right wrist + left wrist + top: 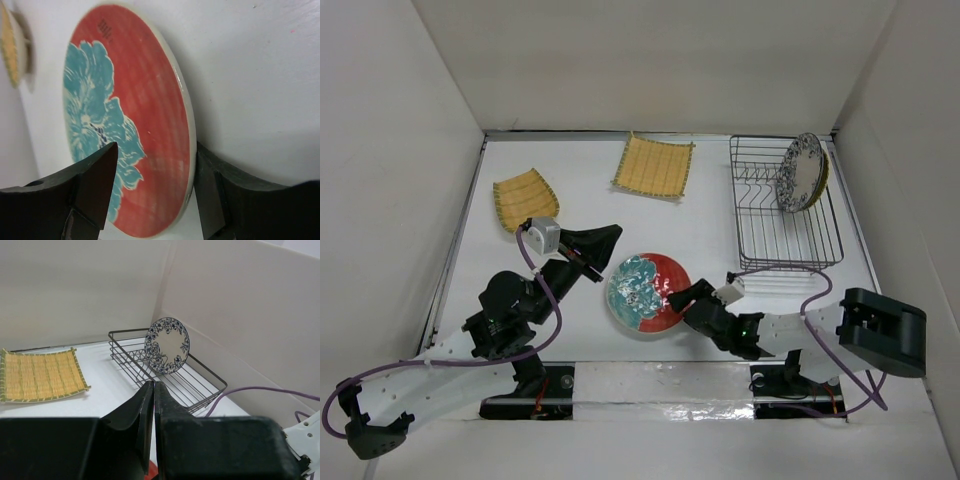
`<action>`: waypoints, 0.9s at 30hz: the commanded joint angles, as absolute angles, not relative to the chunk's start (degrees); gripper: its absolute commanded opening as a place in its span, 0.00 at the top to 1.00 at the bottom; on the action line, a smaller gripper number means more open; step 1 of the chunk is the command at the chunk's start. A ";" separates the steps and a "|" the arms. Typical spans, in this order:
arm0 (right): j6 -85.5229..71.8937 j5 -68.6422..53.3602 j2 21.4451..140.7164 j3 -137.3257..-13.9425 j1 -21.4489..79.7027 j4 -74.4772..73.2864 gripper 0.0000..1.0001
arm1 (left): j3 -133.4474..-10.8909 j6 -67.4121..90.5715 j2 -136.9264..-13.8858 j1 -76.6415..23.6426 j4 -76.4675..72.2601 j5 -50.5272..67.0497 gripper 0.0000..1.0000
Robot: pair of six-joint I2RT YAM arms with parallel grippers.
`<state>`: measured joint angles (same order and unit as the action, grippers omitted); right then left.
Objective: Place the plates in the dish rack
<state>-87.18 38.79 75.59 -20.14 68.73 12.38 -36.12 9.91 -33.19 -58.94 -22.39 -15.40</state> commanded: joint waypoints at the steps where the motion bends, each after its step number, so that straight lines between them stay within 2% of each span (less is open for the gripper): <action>1: -94.30 39.55 79.71 -14.52 69.26 18.33 0.36 | -36.56 9.40 -32.96 -59.24 -24.70 -14.68 0.97; 7: -97.29 38.76 87.26 -13.09 69.26 25.22 0.47 | -36.65 9.40 -32.78 -59.24 -24.61 -14.50 0.97; 8: -97.21 38.32 88.23 -13.79 69.26 25.57 0.57 | -36.65 9.40 -32.70 -59.24 -24.61 -14.50 0.97; 10: -97.21 37.88 90.95 -14.32 69.26 27.23 0.72 | -36.65 9.40 -32.52 -59.24 -24.52 -14.50 0.97; 11: -97.29 37.53 91.58 -14.41 69.26 28.03 0.87 | -36.65 9.40 -32.35 -59.24 -24.61 -14.41 0.96; 14: -96.16 37.35 92.11 -14.94 69.26 30.15 1.00 | -36.74 9.40 -32.17 -59.24 -24.61 -14.33 0.96; 20: -84.48 44.02 86.76 -27.84 71.81 16.63 1.00 | -36.74 9.32 -31.47 -59.24 -24.52 -14.41 0.95; 22: -78.86 47.89 83.95 -31.80 72.42 11.37 1.00 | -36.74 9.32 -31.20 -59.24 -24.61 -14.68 0.88; 27: -64.03 57.10 75.16 -38.14 72.42 8.62 1.00 | -36.65 9.32 -30.76 -59.24 -24.61 -14.77 0.75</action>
<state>-75.46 45.04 81.69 -33.52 72.38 10.02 -36.12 9.74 -31.53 -58.94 -22.39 -15.03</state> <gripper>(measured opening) 0.104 0.242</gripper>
